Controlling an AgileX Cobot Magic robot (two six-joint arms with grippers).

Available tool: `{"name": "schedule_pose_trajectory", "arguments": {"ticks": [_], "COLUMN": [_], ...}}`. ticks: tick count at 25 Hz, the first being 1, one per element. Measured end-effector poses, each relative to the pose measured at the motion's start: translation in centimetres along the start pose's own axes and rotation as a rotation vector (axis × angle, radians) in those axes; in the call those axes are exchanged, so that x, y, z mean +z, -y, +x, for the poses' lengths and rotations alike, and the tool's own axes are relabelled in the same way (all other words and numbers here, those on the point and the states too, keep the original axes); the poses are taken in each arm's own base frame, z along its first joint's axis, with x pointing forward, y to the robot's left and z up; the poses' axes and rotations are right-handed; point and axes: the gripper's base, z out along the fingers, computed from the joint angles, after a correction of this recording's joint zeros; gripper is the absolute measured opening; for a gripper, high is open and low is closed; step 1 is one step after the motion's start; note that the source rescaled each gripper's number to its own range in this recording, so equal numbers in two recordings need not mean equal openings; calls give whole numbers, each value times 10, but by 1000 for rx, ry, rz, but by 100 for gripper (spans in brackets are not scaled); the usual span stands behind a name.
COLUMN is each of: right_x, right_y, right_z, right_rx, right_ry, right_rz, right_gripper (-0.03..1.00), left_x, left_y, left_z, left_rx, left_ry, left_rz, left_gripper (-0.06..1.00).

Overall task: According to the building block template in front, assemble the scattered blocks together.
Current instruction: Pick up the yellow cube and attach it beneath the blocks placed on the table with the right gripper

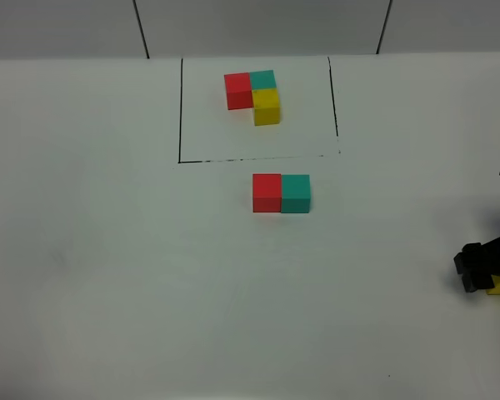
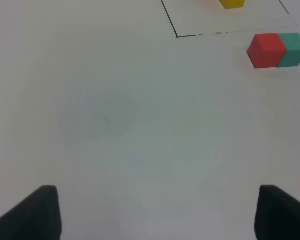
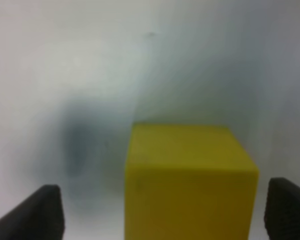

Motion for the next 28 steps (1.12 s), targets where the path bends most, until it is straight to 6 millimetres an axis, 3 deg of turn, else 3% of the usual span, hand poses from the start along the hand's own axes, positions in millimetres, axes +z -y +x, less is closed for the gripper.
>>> {"name": "schedule_pose_trajectory", "arguments": {"ticks": [23,26,28], "right_x": [3,5,5], "right_y": [3,3,3], "right_z": [1,1,0], "right_rx": [2,2,2], "right_ry": [-14,-15,-10], "right_rz": [3,3,4], "right_gripper": [65,54,34], "left_x": [0,0,0], "left_y": [0,0,0], "left_z": [0,0,0], "left_rx": [0,0,0], "left_ry": [0,0,0], "left_rz": [0,0,0], "left_gripper": [74,74,74]}}
